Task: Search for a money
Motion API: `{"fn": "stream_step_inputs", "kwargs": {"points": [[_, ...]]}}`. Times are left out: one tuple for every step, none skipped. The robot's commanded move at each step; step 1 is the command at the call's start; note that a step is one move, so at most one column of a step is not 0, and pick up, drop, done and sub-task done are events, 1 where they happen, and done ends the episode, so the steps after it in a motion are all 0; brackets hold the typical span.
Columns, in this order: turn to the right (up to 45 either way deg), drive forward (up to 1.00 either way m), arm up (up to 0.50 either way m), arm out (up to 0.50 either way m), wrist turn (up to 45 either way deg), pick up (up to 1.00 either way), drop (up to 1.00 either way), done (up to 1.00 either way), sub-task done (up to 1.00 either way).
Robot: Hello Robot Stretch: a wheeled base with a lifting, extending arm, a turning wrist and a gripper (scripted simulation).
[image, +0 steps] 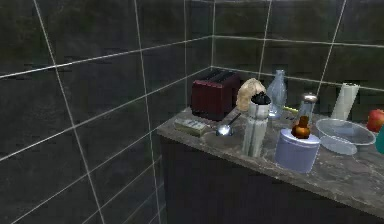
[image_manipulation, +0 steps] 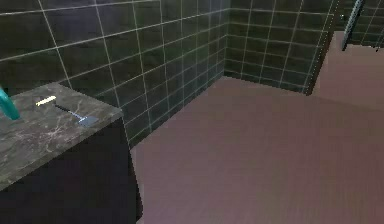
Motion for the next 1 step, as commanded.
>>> {"fn": "stream_step_inputs", "kwargs": {"points": [[0.0,0.00,0.00,0.00,0.0,0.00,0.00,1.00,0.00]]}}
